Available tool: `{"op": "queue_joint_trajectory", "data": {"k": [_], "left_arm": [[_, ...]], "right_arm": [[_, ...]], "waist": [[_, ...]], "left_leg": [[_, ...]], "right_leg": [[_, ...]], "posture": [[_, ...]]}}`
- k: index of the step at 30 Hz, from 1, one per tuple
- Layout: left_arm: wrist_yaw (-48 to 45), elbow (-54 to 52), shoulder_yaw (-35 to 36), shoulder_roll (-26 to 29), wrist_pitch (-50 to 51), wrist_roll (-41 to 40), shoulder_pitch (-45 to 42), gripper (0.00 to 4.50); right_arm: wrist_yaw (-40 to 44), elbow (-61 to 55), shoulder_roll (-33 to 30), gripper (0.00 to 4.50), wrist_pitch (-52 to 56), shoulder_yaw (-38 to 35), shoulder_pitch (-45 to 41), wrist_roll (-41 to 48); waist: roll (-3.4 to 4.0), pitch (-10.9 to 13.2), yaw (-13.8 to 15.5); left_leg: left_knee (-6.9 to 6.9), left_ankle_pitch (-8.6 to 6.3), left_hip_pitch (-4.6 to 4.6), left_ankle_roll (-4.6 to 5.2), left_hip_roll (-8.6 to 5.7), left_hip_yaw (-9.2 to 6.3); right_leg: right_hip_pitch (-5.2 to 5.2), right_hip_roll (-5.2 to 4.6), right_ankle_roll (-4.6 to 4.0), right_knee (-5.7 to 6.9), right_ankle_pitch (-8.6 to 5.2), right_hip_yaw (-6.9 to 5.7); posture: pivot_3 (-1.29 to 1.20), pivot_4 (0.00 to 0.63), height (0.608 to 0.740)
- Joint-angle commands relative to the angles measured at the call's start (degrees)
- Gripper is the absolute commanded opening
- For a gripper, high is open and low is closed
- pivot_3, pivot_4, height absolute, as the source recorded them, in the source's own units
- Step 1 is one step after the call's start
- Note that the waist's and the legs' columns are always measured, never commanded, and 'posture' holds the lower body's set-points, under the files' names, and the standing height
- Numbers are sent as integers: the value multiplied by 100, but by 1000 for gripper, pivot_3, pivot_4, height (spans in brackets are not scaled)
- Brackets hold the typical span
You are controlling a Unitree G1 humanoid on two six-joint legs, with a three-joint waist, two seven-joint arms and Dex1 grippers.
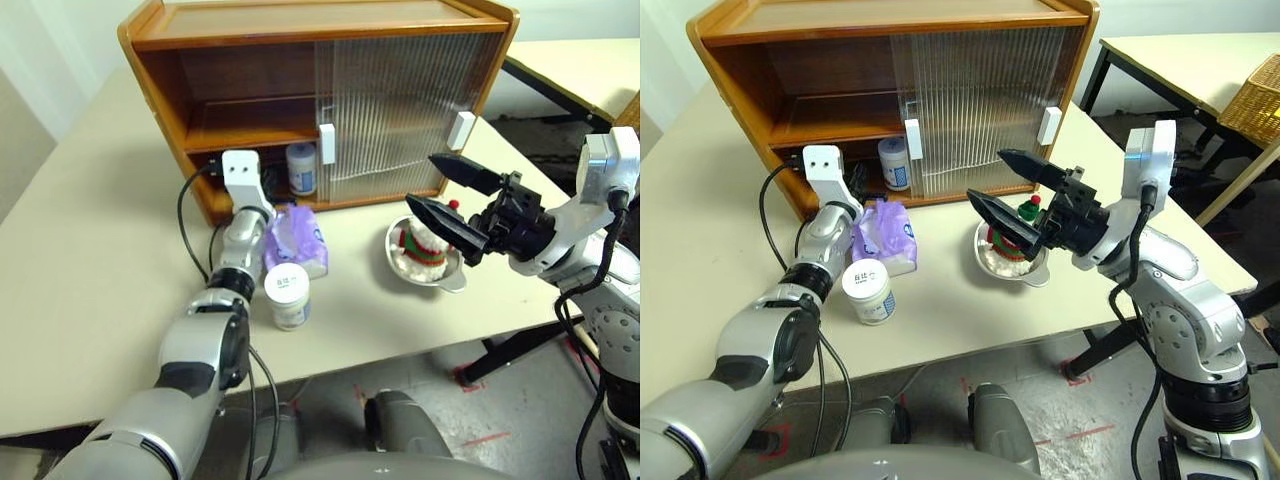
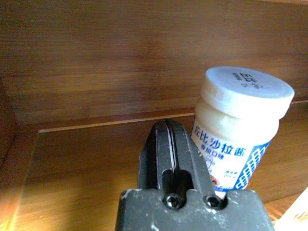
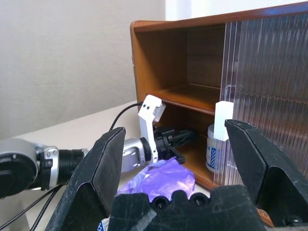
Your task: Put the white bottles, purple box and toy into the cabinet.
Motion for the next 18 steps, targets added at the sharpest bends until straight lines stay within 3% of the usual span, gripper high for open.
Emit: {"op": "queue_joint_trajectory", "data": {"k": [1,18], "left_arm": [[-80,-489,-5,57,43,-74,266,39],[-724,-3233,-45,81,1419,-726,1507,39]], "right_arm": [[96,92,37,4500,-27,97,-88,-21],[291,334,140,4500,-55,209,-237,-87]], "waist": [[0,0,1],[1,0,181]], "left_leg": [[0,0,1,0,0,0],[1,1,3,1,2,-1]], "right_leg": [[0,0,0,0,0,1],[0,1,-4,3,3,2]], "posture": [[-87,0,740],[-39,0,740]]}}
